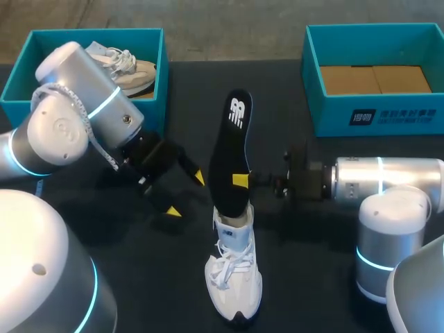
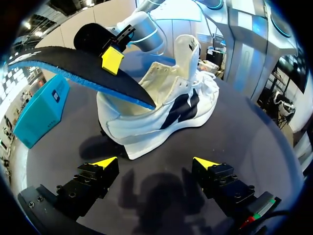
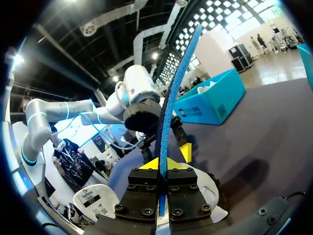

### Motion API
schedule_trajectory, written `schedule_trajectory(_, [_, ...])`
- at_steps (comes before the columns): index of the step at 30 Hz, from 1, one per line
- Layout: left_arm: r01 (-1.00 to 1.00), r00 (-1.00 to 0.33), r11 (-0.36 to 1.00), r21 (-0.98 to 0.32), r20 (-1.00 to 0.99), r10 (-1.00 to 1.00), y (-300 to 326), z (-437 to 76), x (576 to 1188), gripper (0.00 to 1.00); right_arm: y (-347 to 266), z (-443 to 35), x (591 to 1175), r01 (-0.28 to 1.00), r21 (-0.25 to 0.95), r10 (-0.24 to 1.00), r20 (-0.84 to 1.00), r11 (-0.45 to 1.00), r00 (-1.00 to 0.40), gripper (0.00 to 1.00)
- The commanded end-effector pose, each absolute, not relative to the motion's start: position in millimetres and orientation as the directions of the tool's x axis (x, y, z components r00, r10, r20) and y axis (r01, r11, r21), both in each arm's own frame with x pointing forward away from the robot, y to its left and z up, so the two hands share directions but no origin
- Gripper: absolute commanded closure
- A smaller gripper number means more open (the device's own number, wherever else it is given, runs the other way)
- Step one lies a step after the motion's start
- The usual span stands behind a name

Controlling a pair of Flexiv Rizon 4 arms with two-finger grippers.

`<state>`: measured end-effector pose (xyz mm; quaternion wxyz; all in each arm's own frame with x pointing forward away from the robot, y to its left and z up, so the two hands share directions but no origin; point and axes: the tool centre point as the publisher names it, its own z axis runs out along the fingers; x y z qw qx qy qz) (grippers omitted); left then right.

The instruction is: Take the shoe out of the shoebox, open the shoe tongue, remove and reinsert the insole, then place the shoe into the shoebox

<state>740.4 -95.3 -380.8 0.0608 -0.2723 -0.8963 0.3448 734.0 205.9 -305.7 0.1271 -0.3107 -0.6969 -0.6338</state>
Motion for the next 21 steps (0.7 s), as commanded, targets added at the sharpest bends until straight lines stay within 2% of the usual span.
schedule_trajectory(1, [0.446,-0.847,0.616,-0.65,-0.082,0.526,-96.3,-382.4,739.6,0.0,205.4,-303.8,731.9,0.591,0.806,0.278,0.568,0.001,-0.775,1.0])
schedule_trajectory(21, [0.435,-0.853,0.626,-0.647,-0.073,0.517,-100.9,-385.1,740.4,0.0,199.6,-308.2,733.0,0.601,0.799,0.281,0.575,0.008,-0.768,1.0])
